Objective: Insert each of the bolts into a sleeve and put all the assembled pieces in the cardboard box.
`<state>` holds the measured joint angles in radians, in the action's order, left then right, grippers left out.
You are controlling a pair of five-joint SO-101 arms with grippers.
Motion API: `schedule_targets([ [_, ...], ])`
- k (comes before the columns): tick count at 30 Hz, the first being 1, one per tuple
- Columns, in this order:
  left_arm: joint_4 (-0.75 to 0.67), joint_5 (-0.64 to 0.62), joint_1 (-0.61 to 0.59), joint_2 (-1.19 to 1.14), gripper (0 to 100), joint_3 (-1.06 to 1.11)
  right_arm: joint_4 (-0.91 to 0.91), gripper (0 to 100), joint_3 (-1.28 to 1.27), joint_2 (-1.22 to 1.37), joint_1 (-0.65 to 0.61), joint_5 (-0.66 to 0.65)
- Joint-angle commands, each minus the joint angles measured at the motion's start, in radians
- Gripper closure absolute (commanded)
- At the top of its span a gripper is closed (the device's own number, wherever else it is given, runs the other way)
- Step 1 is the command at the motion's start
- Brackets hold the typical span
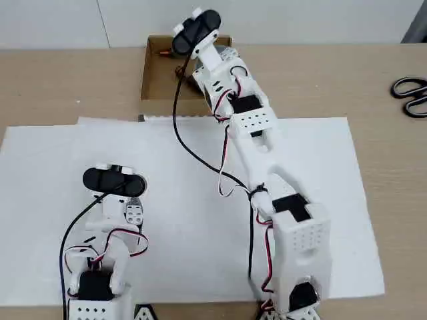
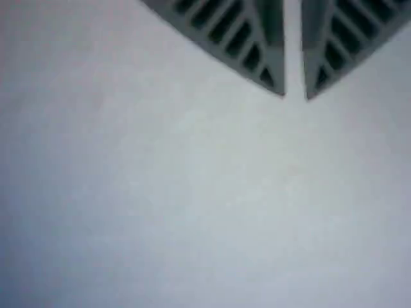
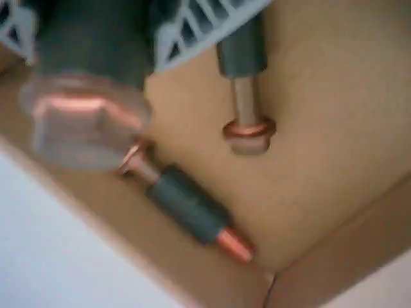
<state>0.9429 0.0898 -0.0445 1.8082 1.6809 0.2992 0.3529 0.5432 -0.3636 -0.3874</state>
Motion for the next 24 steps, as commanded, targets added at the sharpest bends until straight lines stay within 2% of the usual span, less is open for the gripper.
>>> schedule_targets([
  [1,-0.026,0.003,-0.002,0.009,99,-0.002,-0.027,98.8,0.110,0.024,-0.001,-0.011],
  [3,-0.026,0.003,-0.002,0.009,99,-0.002,-0.027,95.8,0.115,0.044,-0.001,-0.011],
  [7,-0.026,0.003,-0.002,0.009,99,-0.002,0.022,81.3,0.115,0.047,-0.002,-0.011],
  [9,-0.026,0.003,-0.002,0.009,99,-0.002,0.044,78.1,0.115,0.045,-0.004,-0.011],
  [12,-0.026,0.003,-0.002,0.009,99,-0.002,0.050,83.2,0.129,0.028,-0.004,-0.011],
  [16,-0.026,0.003,-0.002,0.009,99,-0.002,0.051,99.8,0.140,-0.044,-0.005,-0.011],
  [24,-0.026,0.003,-0.002,0.009,99,-0.002,0.280,99.5,0.141,-0.260,0.001,0.002],
])
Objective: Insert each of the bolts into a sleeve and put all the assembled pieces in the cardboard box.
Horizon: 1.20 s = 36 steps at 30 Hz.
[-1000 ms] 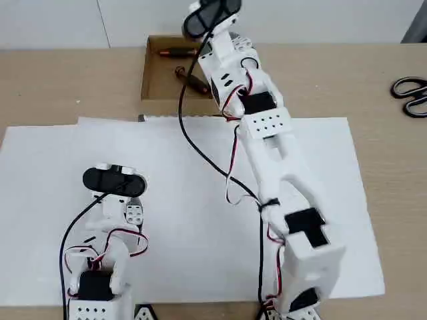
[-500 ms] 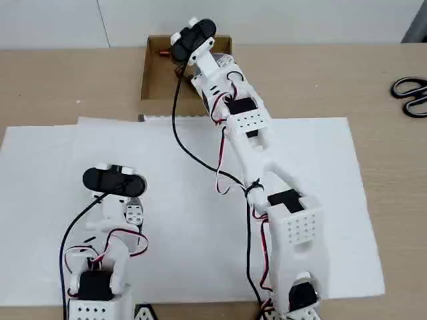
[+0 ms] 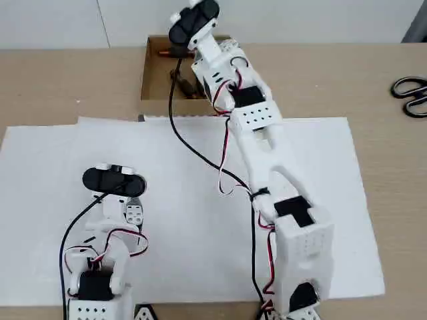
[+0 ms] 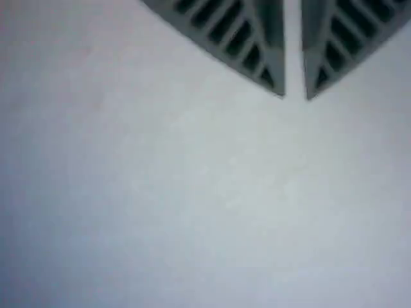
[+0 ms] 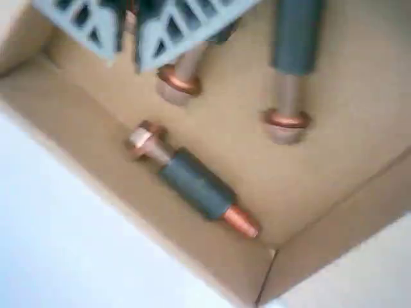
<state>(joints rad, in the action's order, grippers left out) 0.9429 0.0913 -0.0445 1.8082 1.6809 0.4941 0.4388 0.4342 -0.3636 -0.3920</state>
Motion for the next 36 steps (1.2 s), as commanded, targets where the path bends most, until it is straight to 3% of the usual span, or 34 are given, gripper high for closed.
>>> schedule_targets([
  [1,-0.026,0.002,-0.002,0.009,99,-0.002,0.128,99.5,0.055,-0.186,0.002,0.032],
  [6,-0.026,0.002,-0.002,0.009,99,-0.002,0.364,99.5,0.055,-0.346,0.004,0.155],
  [10,-0.026,0.002,-0.002,0.009,99,-0.002,0.455,99.5,0.055,-0.404,0.012,0.215],
  [26,-0.026,0.002,-0.002,0.009,99,-0.002,1.092,99.5,0.049,-0.756,0.246,0.476],
  [31,-0.026,0.002,-0.002,0.009,99,-0.002,1.164,99.5,0.017,-0.820,0.248,0.540],
  [36,-0.026,0.002,-0.002,0.009,99,-0.002,1.152,99.5,-0.222,-1.033,0.242,0.540],
])
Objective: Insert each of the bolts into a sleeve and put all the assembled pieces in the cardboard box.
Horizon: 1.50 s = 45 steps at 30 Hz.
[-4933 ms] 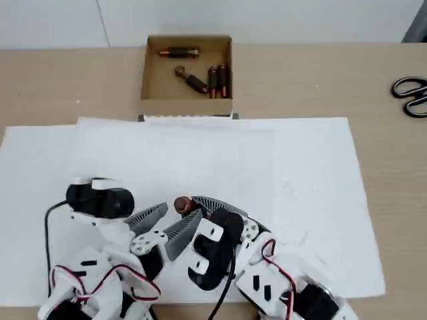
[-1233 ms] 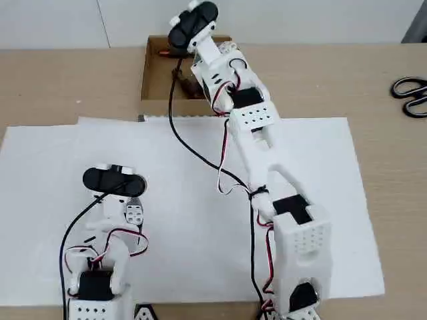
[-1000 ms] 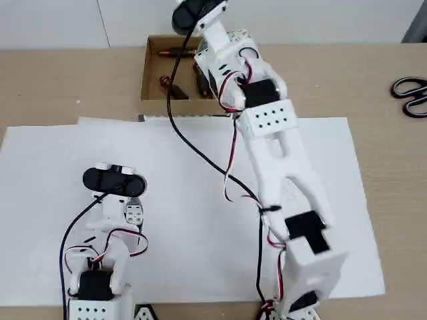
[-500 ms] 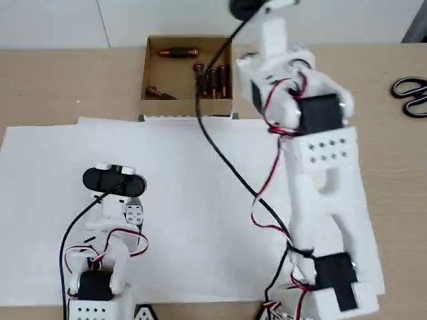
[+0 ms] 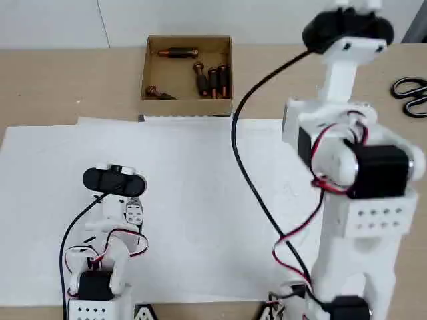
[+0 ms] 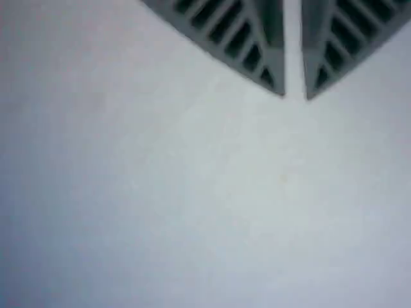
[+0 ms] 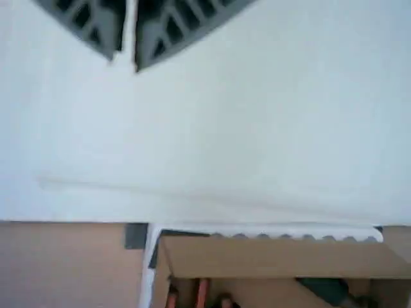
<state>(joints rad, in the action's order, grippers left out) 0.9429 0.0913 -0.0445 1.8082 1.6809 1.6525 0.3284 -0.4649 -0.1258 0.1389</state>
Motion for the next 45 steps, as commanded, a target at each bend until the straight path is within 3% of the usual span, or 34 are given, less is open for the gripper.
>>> schedule_targets([
  [1,-0.026,0.002,-0.002,0.009,99,-0.002,-0.022,99.5,-0.186,-0.183,0.008,0.009],
  [12,-0.026,0.002,-0.002,0.009,99,-0.002,-0.446,99.5,-1.076,-0.696,0.036,-0.046],
  [25,-0.026,0.002,-0.002,0.009,99,-0.002,-0.782,99.5,-1.751,-1.067,0.038,-0.132],
  [33,-0.026,0.002,-0.002,0.009,99,-0.002,-0.783,99.5,-1.952,-1.346,0.038,-0.204],
  [45,-0.026,0.002,-0.002,0.009,99,-0.002,-0.777,99.5,-2.012,-1.340,0.108,-0.199],
])
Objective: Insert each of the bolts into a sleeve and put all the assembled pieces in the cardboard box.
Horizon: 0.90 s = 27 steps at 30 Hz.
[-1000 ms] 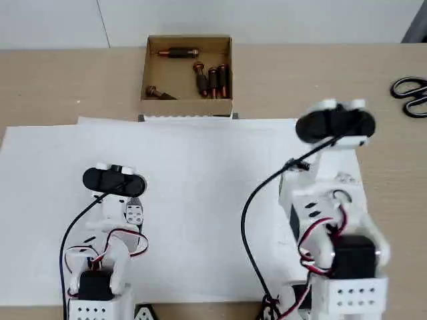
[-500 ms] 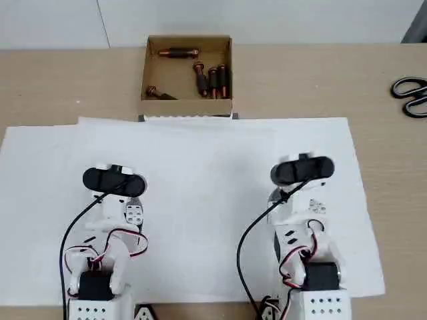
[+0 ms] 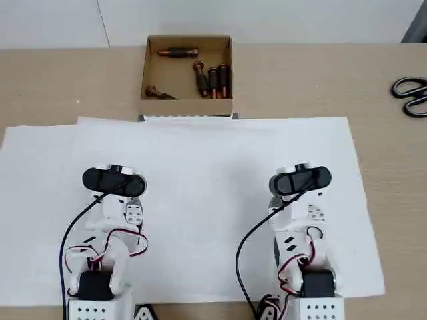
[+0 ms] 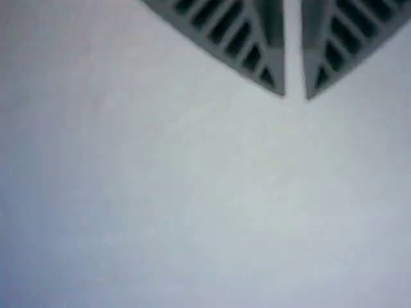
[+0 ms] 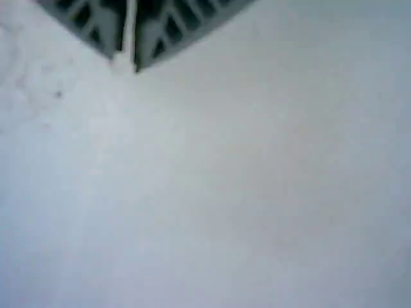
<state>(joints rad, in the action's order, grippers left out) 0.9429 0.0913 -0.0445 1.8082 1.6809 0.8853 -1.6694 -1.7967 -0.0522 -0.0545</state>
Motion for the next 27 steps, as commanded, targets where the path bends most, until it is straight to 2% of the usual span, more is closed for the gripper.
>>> schedule_targets([
  [1,-0.026,0.002,-0.002,0.009,99,-0.002,-0.005,99.5,-0.014,-0.008,0.050,-0.008],
  [6,-0.026,0.002,-0.002,0.009,99,-0.002,0.030,99.5,-0.014,-0.008,0.104,-0.002],
  [27,-0.026,0.002,-0.002,0.009,99,-0.002,0.030,99.5,-0.014,-0.008,0.104,-0.005],
])
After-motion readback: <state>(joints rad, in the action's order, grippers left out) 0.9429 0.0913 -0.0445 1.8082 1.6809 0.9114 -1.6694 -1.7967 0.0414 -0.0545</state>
